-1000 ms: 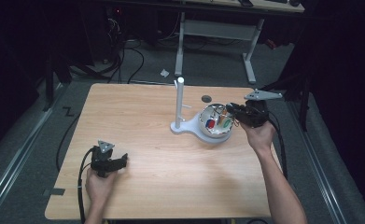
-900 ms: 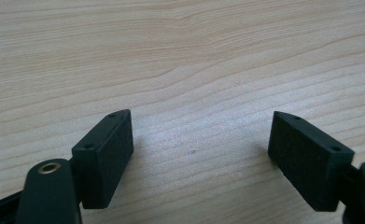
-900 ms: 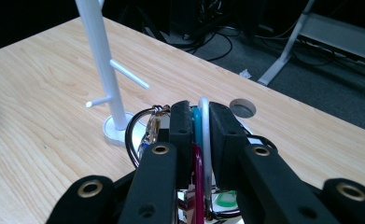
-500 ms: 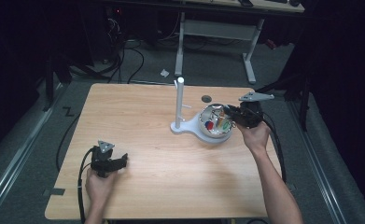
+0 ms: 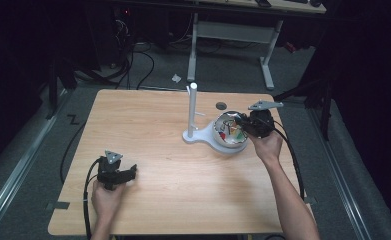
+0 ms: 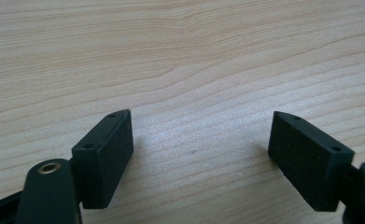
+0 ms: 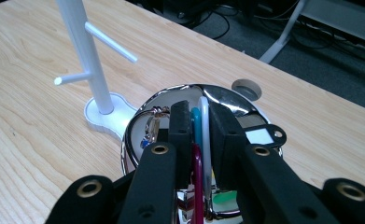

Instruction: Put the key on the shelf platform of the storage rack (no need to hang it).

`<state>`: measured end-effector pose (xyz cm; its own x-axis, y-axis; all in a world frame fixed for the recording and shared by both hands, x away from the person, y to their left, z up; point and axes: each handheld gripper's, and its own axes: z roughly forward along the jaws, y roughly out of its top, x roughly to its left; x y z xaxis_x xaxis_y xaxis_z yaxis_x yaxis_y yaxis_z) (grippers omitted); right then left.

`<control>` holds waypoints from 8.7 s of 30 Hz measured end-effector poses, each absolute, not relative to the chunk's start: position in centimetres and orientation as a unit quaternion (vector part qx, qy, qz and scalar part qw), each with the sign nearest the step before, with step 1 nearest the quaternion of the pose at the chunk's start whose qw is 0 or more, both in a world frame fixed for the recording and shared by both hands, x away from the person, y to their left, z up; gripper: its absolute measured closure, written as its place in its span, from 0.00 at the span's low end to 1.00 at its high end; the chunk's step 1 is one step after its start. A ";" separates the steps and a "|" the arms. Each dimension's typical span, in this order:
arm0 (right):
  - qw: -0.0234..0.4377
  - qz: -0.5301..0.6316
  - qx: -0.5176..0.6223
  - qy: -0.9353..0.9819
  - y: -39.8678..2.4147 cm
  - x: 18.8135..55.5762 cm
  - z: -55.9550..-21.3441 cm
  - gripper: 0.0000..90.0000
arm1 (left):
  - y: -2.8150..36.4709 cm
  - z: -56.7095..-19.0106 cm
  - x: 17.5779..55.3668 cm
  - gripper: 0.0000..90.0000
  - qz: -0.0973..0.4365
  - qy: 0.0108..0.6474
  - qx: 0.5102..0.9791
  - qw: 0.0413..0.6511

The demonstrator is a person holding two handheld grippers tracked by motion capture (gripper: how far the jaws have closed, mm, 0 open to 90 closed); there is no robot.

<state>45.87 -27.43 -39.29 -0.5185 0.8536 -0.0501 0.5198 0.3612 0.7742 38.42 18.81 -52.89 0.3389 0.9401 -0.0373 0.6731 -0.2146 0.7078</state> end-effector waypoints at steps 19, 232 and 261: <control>0.222 0.348 0.446 0.794 -27.2 47.0 -42.2 0.90 | 18.8 -52.9 38.4 0.25 0.206 0.537 0.751 0.324; 0.197 0.374 0.534 0.733 -31.1 34.8 -49.1 0.55 | 18.7 -52.9 38.4 0.25 0.207 0.532 0.754 0.324; 0.196 0.355 0.538 0.739 -30.6 35.6 -51.1 0.55 | 18.7 -52.9 38.4 0.25 0.207 0.532 0.754 0.323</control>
